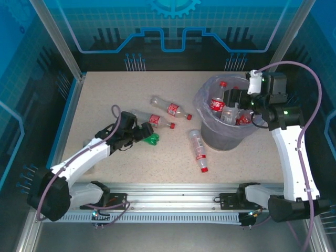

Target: Put the plastic bottles in the bin

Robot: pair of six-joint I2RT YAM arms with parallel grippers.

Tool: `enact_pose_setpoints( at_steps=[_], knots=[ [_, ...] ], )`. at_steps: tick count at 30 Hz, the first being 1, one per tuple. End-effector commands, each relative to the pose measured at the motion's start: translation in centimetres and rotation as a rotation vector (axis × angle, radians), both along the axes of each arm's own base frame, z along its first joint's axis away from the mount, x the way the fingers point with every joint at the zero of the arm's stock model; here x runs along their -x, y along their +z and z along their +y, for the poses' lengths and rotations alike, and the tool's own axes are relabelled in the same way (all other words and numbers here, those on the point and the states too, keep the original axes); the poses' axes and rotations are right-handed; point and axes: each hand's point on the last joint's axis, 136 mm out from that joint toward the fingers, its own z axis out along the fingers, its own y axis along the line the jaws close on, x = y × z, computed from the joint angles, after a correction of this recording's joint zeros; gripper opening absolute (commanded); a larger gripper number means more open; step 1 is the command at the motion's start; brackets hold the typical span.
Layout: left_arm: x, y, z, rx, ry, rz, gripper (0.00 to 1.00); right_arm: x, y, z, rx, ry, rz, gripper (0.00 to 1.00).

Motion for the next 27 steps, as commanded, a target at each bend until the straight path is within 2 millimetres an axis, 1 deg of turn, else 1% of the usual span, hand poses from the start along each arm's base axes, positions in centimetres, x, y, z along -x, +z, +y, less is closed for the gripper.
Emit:
enact_pose_setpoints(
  at_steps=[1, 5, 9, 15, 19, 23, 27],
  knots=[
    [0.2, -1.4, 1.3, 0.058, 0.135, 0.034, 0.97, 1.2, 0.4, 1.0, -0.009, 0.049, -0.004, 0.93],
    [-1.2, -2.7, 1.4, 0.073, 0.187, 0.014, 0.96, 1.3, -0.1, 1.0, -0.009, 0.055, 0.001, 0.93],
    [-2.7, -3.4, 0.1, 0.095, 0.169, 0.037, 0.97, 1.3, -0.2, 1.0, 0.013, 0.065, 0.006, 0.93],
    [-3.6, -5.4, -1.5, 0.161, 0.17, 0.071, 0.98, 1.4, -0.5, 0.7, 0.031, 0.059, 0.01, 0.93],
    [-3.7, -6.4, -1.9, 0.135, 0.157, 0.092, 0.98, 1.3, -0.8, 0.9, 0.021, 0.064, 0.017, 0.92],
    [-3.6, -7.3, -1.9, 0.136, 0.159, 0.1, 0.93, 1.4, -1.0, 1.0, 0.011, 0.07, 0.022, 0.92],
    [-3.5, -7.3, -2.1, 0.127, 0.118, 0.094, 0.84, 1.5, -0.9, 1.3, 0.001, 0.08, 0.02, 0.92]
  ],
)
